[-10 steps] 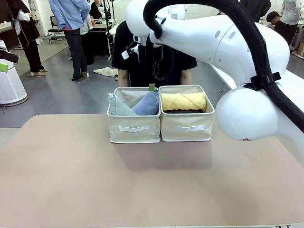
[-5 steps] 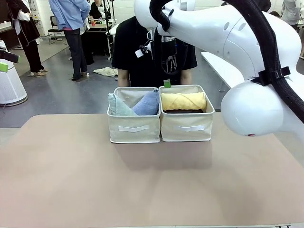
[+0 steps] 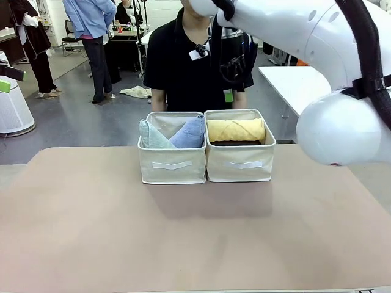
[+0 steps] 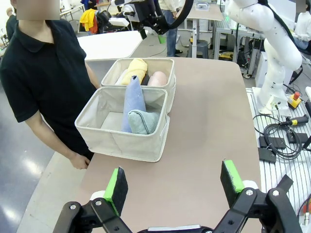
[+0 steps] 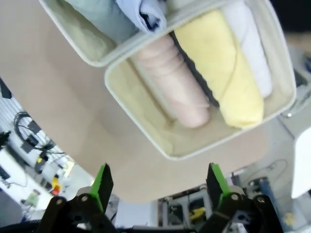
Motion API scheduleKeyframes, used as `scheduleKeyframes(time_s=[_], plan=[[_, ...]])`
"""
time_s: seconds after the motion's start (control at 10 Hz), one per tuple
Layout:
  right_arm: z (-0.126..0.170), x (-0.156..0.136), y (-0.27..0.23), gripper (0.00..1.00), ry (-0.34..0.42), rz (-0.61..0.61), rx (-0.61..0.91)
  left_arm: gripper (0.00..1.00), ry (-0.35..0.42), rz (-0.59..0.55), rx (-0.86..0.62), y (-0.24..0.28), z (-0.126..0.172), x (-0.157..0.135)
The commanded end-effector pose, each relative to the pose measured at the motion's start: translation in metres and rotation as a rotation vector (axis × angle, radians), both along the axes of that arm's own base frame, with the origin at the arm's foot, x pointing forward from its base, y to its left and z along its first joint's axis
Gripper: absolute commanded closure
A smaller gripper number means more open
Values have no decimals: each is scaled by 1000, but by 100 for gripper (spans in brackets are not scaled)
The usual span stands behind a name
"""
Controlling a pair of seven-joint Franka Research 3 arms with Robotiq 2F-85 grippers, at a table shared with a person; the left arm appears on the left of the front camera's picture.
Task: Sort the towels based on their folding style.
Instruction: Pick up another triangle-folded towel from the table and place it in the left Fabric basket.
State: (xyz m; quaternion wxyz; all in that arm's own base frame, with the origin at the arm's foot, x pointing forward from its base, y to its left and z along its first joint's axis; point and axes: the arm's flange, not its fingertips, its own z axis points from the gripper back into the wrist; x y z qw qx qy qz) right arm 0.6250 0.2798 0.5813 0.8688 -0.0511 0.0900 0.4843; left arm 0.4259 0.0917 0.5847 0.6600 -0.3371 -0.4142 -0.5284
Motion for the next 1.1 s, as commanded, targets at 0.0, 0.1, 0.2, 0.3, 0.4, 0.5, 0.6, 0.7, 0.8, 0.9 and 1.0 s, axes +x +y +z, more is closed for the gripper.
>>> scheduleKeyframes(time_s=[0.0,0.1,0.2,0.3,0.4,0.5,0.6,0.7,0.8,0.9,1.0], plan=[[-92,-155,-92,0,53,-70,-8,0,-5,-7,-13,0,1,-1],[-91,-162,-106,0,60,-77,10,0,-5,-7,-13,0,1,-1],[-92,-169,-119,0,69,-91,15,0,-5,-7,-13,0,1,-1],[-90,-177,-130,0,65,-105,11,0,-5,-7,-13,0,1,-1],[-84,-184,-142,0,13,-131,40,0,-5,-7,-13,0,1,-1],[-74,-190,-159,0,-53,-122,102,0,-5,-7,-13,0,1,-1],[-64,-196,-174,0,-108,-54,138,0,-5,-7,-13,0,1,-1],[-54,-202,-189,0,-168,-3,176,0,-5,-7,-13,0,1,-1],[-42,-208,-204,0,-226,43,210,0,-5,-7,-13,0,1,-1],[-33,-210,-215,0,-248,87,239,0,-5,-7,-13,0,1,-1],[-24,-209,-221,0,-277,145,294,0,-5,-7,-13,0,1,-1]])
